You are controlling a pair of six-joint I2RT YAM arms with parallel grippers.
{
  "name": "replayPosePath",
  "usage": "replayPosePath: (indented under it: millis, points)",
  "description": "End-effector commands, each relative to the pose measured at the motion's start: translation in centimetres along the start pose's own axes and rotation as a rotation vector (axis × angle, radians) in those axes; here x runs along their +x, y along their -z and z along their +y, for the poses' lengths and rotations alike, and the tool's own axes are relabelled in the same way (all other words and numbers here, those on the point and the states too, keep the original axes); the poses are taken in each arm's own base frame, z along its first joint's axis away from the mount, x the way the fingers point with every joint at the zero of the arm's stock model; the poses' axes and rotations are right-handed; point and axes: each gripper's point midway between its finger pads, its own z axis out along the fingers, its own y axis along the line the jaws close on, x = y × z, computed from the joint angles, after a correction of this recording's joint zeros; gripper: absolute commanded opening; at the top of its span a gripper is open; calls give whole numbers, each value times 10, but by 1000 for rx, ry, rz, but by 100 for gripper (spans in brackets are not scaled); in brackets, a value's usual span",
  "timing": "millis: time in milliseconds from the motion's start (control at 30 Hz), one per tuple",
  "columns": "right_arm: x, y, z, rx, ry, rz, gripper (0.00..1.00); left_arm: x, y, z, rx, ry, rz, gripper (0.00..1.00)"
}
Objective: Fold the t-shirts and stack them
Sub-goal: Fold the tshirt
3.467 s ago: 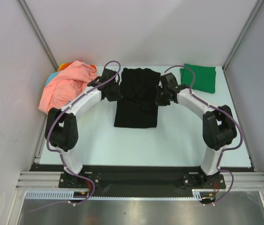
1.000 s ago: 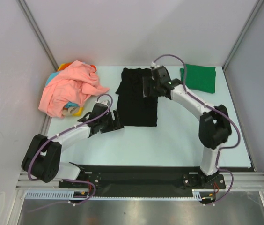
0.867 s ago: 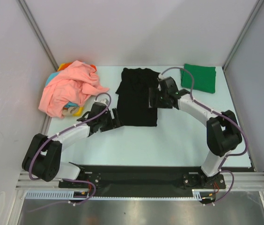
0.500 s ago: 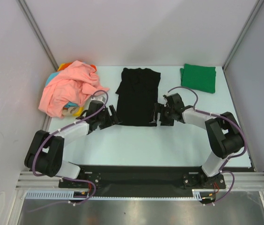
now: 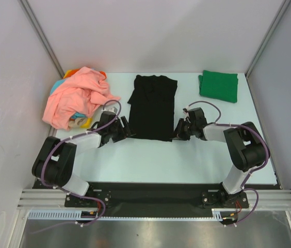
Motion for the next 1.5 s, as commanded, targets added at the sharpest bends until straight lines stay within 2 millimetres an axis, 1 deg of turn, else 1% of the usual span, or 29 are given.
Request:
replayPosePath:
  millis: [0,67,167,233,333,367,400,500,533,600,633,700,733,767,833,867,900,933,967,1033,1067,1133,1167,1233,1267,1300,1333,1400,1467]
  points:
    - [6,-1,-5,-14,-3,23,11,-1,-9,-3,38,31,-8,69]
    - [7,-1,-5,-15,-3,25,9,2,-13,1,26,42,-4,66]
    - [6,0,-7,-11,-7,23,6,4,-18,3,29,55,-3,56]
    - [7,0,-6,-17,-9,27,0,4,-22,4,29,63,-3,42]
    - [5,2,-3,-33,-8,24,0,-1,-24,2,28,53,-14,18]
    - [6,2,-2,-36,-7,25,0,-2,-24,3,21,48,-20,4]
    - [6,3,-1,-37,-6,25,0,-4,-23,3,19,40,-23,0]
    - [9,6,1,-40,1,31,0,-2,-17,2,25,34,-22,0]
    - [10,9,3,-42,7,29,0,-5,-10,-4,44,29,-41,0]
    - [13,13,5,-31,14,29,0,5,-2,-2,36,25,-30,0]
    - [12,18,9,-37,25,17,0,4,6,-8,55,12,-46,0]
    - [20,24,9,-18,30,27,0,19,16,-2,40,-1,-23,0]
    - [19,32,14,-18,40,16,0,22,20,-1,40,-2,-21,0]
    - [28,35,11,2,38,31,0,26,30,-2,54,-11,-32,0]
    - [32,43,13,10,48,23,0,36,39,2,43,-13,-18,0]
    - [36,52,17,8,55,18,0,35,49,-7,79,-24,-44,0]
    - [40,56,20,8,61,20,0,46,54,0,49,-21,-14,0]
    - [41,59,20,22,66,10,0,51,60,-5,63,-30,-8,0]
    - [42,70,24,22,76,-7,0,55,69,-7,74,-26,-9,1]
    - [55,78,21,51,71,0,0,61,80,-14,97,-31,-11,0]
    - [54,87,26,41,74,-22,0,68,85,-13,86,-21,8,0]
    - [67,94,20,65,59,-5,0,70,101,-25,124,-37,-15,0]
    - [68,103,24,52,65,-24,0,76,108,-23,115,-31,0,0]
    - [76,112,24,69,62,-24,0,78,126,-32,157,-37,-19,0]
    - [84,118,19,98,52,-5,0,84,131,-28,141,-28,-4,0]
    - [85,127,24,89,59,-20,0,86,137,-27,144,-24,-2,0]
    - [93,135,21,113,56,-2,0,86,146,-31,169,-24,-14,0]
    - [95,149,27,100,64,-27,0,92,157,-27,158,-11,4,0]
    - [96,160,30,113,58,-33,0,90,169,-26,167,-17,-16,0]
